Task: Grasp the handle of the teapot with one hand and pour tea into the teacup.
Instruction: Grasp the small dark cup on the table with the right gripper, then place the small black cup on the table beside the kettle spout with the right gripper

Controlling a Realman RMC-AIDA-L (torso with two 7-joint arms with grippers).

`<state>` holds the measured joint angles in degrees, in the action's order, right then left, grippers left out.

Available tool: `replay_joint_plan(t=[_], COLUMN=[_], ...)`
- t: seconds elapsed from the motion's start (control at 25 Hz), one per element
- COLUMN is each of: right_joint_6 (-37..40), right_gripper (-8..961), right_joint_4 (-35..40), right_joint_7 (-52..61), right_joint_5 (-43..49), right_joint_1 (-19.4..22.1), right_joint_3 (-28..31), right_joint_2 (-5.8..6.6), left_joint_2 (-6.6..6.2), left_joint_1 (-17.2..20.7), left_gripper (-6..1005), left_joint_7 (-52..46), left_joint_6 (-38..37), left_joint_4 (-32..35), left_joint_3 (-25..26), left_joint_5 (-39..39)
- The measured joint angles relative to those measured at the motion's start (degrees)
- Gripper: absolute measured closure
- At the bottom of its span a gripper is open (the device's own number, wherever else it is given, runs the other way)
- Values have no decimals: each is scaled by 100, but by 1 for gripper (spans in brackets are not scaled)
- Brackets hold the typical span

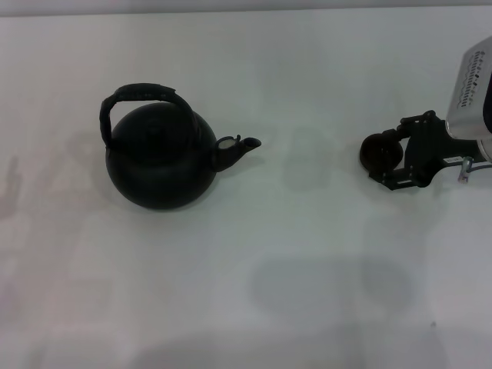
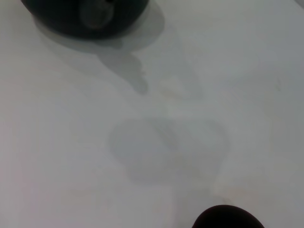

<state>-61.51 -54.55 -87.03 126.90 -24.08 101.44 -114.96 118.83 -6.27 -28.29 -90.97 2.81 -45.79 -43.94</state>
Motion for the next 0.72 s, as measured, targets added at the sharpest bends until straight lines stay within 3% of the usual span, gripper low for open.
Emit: replay_joint_plan(t=[0.52, 0.72], right_joint_6=[-724, -895], right_gripper=[226, 225], right_joint_4=[-597, -730], right_joint_7=[77, 230], right_joint_5=[-430, -602], right_joint_1=[101, 98], right_joint_3=[73, -212], right_joint_2=[10, 2], left_joint_2=[-5, -2], left_joint_1=[13, -3], left_gripper=[437, 440], left_joint_7=[0, 0], left_joint_6=[1, 1], left_joint_4=[53, 53], left_joint_3=[0, -8], left_joint_5=[0, -12])
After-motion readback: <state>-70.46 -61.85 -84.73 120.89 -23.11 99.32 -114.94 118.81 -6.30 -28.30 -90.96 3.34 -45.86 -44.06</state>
